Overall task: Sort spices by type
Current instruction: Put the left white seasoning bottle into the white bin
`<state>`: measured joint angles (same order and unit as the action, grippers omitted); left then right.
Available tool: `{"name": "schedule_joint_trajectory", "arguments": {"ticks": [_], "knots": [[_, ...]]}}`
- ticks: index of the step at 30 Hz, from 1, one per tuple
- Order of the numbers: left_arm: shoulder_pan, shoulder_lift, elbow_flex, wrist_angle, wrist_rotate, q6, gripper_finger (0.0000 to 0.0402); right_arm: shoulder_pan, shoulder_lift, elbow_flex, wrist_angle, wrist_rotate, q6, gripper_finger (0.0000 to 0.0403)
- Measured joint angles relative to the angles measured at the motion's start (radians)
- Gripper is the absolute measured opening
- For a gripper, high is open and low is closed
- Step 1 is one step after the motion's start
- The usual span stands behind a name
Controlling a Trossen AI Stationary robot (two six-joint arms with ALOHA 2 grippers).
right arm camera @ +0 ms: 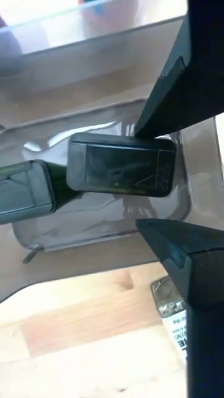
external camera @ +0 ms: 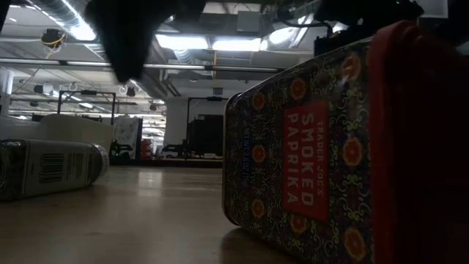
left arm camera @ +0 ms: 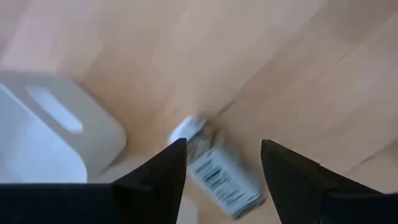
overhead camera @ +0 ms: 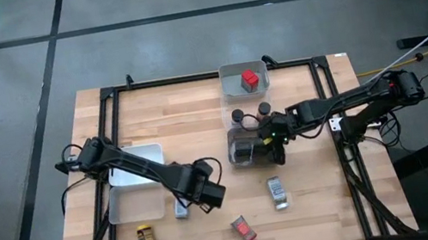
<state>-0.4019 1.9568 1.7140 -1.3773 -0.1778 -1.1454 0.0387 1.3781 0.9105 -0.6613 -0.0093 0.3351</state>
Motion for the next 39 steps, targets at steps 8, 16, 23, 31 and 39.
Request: {"name": "schedule_joint_trajectory", "arguments": {"ticks": [8,16,23,31,39], "knots": [[0.028,-0.001,-0.145,0.03,0.117,-0.059,0.0189,0.0,0.0,0.061,-0.011,0.0,0.0,0.0225],[0.057,-0.002,-0.264,0.114,0.184,-0.081,0.0189,0.001,-0.001,0.131,-0.096,0.0,-0.003,0.0225],[0.07,-0.005,-0.299,0.144,0.199,-0.095,0.0189,0.001,-0.001,0.161,-0.116,0.002,-0.03,0.0225],[0.078,-0.007,-0.301,0.168,0.197,-0.096,0.0189,0.001,-0.001,0.161,-0.128,0.051,-0.034,0.0225],[0.092,-0.009,-0.297,0.191,0.195,-0.046,0.0189,0.001,-0.001,0.161,-0.127,0.051,-0.055,0.0225]]}}
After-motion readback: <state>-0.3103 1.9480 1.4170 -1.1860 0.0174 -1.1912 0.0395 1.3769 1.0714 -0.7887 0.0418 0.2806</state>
